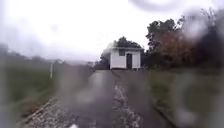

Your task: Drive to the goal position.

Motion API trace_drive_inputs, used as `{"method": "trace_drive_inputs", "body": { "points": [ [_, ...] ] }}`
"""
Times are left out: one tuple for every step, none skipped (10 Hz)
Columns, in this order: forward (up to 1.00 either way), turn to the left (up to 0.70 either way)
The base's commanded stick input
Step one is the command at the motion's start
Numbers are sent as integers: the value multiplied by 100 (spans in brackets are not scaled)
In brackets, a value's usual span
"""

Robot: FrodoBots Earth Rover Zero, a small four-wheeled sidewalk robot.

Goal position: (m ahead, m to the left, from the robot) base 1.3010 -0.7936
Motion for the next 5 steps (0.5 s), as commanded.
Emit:
{"method": "trace_drive_inputs", "body": {
  "points": [
    [85,0],
    [85,0],
    [85,0],
    [85,0],
    [85,0]
  ]
}}
